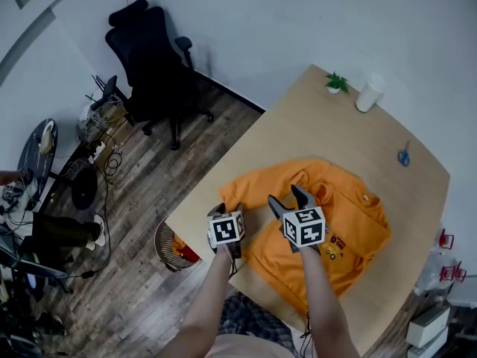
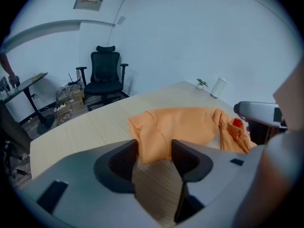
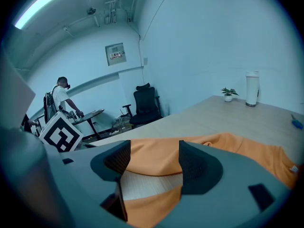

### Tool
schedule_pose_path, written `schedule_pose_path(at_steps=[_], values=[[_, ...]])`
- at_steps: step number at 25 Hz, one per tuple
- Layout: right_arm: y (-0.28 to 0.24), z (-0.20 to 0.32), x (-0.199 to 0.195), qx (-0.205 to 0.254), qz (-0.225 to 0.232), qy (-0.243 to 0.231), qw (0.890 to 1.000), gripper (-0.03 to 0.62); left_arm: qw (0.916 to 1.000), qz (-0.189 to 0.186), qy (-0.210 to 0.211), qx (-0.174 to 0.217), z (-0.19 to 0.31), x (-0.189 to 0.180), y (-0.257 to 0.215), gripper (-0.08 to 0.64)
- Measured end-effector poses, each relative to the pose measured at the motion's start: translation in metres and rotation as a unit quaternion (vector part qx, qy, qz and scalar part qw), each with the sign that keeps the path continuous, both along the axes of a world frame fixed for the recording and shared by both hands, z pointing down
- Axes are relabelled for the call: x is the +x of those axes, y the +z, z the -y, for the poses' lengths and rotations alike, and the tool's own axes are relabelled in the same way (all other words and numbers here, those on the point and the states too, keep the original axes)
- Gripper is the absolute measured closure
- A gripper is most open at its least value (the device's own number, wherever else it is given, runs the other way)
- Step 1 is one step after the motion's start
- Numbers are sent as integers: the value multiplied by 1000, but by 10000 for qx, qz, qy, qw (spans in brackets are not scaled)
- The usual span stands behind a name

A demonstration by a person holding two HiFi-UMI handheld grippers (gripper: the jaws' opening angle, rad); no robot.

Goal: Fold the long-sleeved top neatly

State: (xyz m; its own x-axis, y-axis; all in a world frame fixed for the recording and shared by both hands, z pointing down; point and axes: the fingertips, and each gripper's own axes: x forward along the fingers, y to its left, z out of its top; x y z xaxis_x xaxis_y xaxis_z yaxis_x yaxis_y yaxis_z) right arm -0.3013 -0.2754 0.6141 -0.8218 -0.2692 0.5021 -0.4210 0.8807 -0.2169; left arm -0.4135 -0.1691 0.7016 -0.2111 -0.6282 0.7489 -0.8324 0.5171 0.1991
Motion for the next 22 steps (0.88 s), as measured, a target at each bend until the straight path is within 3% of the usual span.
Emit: schedule_pose_path(at_steps=[4,7,14,22], values=[[3,7,14,-81,14,276,9996,297,9999,38,110,-67,4,1,0,423],[7,9,22,-116,-28,388,9992,301,9997,138,219,-26,8,1,-7,468],[1,20,48,-127,35,752,9971,307,9962,302,328,750,29,0,-50,485],[-2,27,105,-232,111,1461,9889,314,9778,1008,974,1560,82,5,-130,491]])
